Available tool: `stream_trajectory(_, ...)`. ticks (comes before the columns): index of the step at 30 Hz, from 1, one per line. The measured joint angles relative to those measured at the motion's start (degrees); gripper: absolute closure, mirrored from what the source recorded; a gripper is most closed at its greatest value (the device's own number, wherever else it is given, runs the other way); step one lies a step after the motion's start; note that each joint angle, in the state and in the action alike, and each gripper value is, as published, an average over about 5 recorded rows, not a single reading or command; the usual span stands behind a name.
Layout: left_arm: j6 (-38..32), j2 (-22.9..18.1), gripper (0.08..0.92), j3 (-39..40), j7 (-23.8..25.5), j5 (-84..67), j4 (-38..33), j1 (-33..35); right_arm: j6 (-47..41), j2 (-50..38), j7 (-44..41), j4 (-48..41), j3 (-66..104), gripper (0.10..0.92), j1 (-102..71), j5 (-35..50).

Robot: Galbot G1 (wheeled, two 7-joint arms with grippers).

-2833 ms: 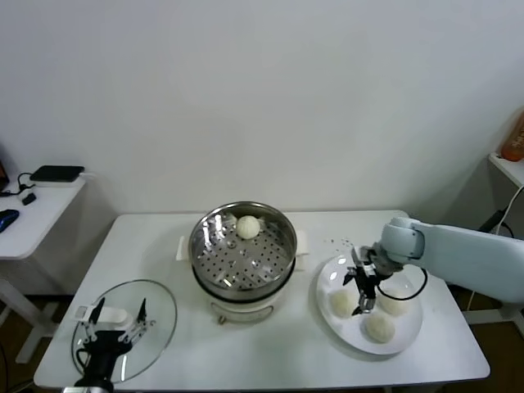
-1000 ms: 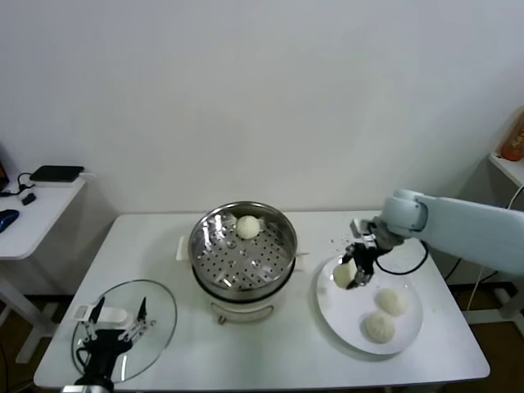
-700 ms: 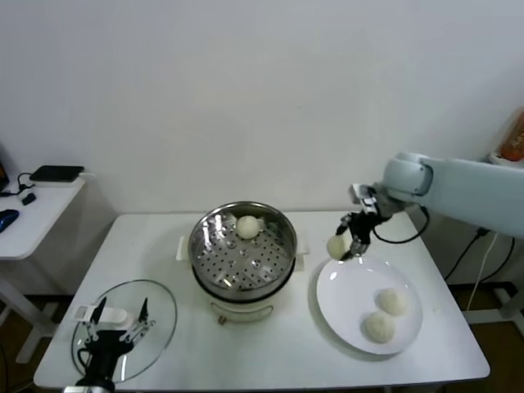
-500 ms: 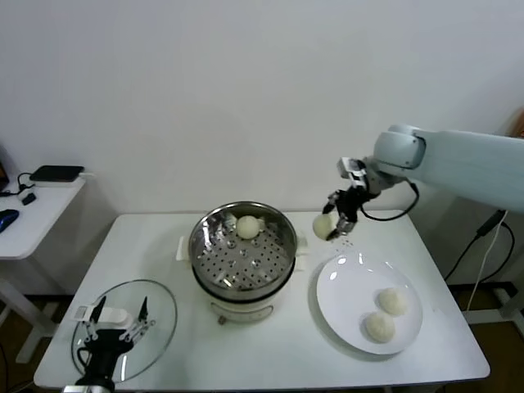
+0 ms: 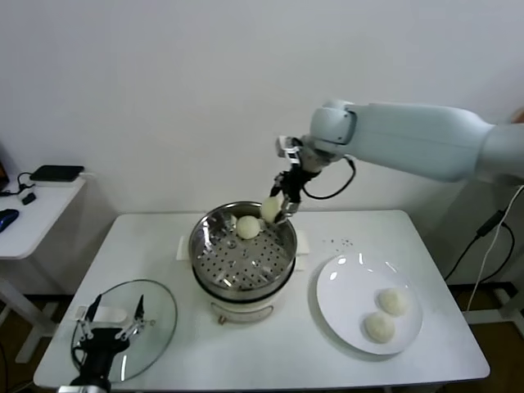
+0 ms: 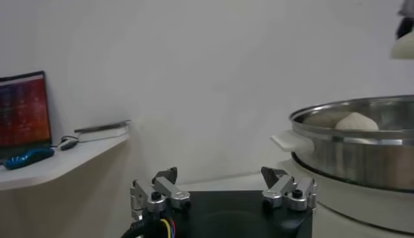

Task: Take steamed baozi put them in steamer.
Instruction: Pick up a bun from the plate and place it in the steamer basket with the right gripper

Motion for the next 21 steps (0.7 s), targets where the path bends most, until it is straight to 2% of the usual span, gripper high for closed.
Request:
stream_trajectory(10,-0.9,0.5,0.177,-0.3,-0.5,-0.2,-0.1,1.7,-0.2,8.3,0.3,-7.2,2.8,0.339,-6.7,-1.7)
stream_trajectory(21,-1.4,0.5,0.177,-0.2,-0.7,-0.2,0.0,2.7,-0.6,12.4,1.1,-10.4,4.7,0.338,-11.9,-3.3)
